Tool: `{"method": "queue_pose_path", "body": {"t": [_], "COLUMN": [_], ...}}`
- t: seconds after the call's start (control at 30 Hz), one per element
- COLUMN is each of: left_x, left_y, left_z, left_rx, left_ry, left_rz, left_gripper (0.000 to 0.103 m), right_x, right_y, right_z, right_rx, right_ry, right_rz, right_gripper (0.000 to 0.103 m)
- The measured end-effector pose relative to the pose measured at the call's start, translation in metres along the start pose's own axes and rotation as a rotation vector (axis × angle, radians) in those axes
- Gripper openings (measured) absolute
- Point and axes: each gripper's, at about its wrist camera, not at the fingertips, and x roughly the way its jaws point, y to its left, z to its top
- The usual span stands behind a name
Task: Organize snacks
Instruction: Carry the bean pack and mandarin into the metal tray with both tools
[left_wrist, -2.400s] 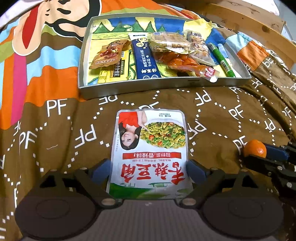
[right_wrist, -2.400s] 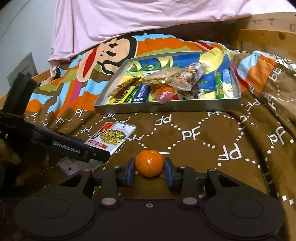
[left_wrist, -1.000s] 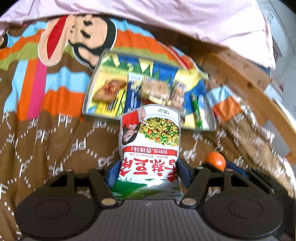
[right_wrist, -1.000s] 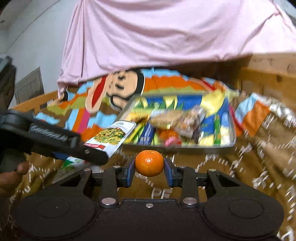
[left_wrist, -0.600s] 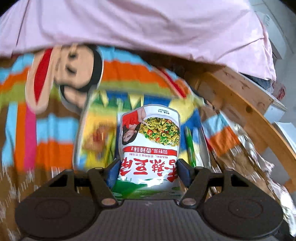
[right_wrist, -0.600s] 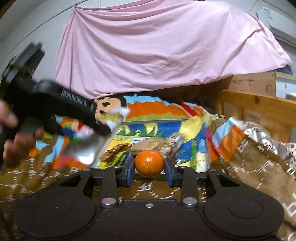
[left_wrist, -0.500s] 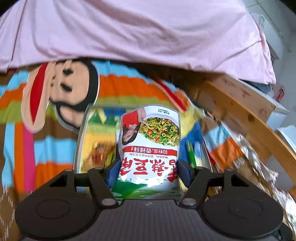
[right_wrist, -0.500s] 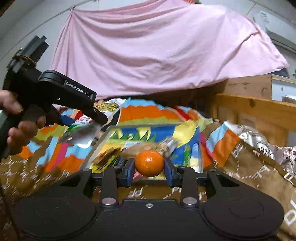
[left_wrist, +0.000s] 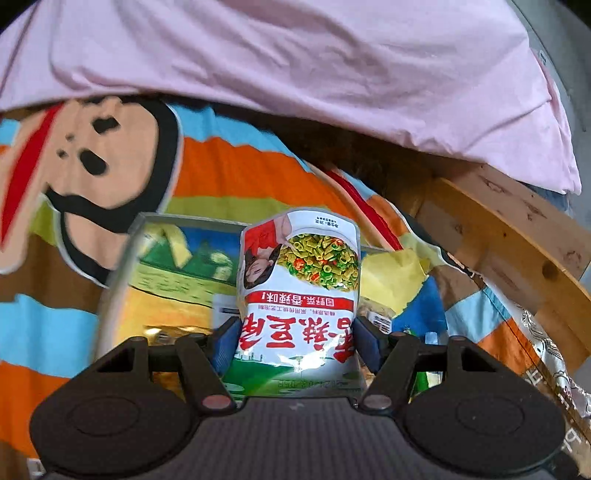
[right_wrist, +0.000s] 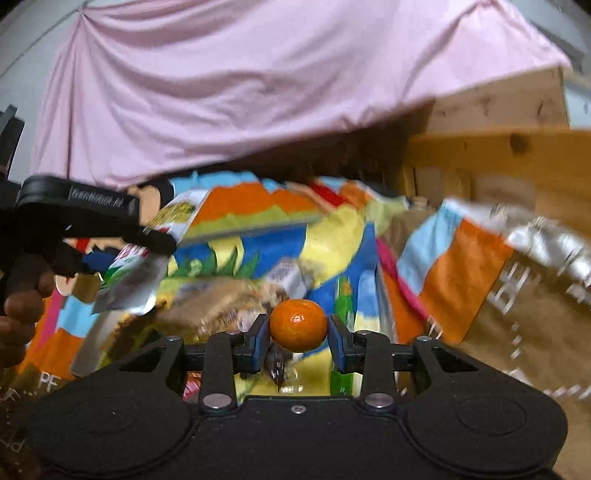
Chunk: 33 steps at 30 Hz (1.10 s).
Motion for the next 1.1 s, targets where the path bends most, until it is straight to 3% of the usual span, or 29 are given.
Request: {"method": "queue_pose_path", "body": {"t": [0.4,0.7,0.77,0.83,1.1], "left_x": [0.062,0.075,0.075,0.075,0.067], "left_y": [-0.028,-0.023,-0.023,-0.024,-0.019], "left_z": [0.004,-0.009,-0.010,-0.011,-0.017], "left_rx": [0.063,0.050,0.060,0.069,0.054], "left_ry": [0.014,0.037,0.035,0.034,0.049], "left_rz": [0.008,0.008,0.011,0.013,-0.023], "left_gripper": [0.070,0.075,0.077,0.079,0.084], "right_x": [0.035,0.039,0.039,0.038,0.031], "right_y": [0.000,0.003,0.005,0.006,0.004], "right_z": [-0.006,-0.007,-0.007,-0.007,-0.006], "right_rx": [-0.035,-0.072,-0.082,-0.092,-0.080], "right_ry": [0.083,0.085,0.083,0.082,0.074], "right_rz": [-0.044,-0.043,-0.049,-0.053,-0.077], "right_gripper": [0.036,0.037,0.041,0.051,0.071]}}
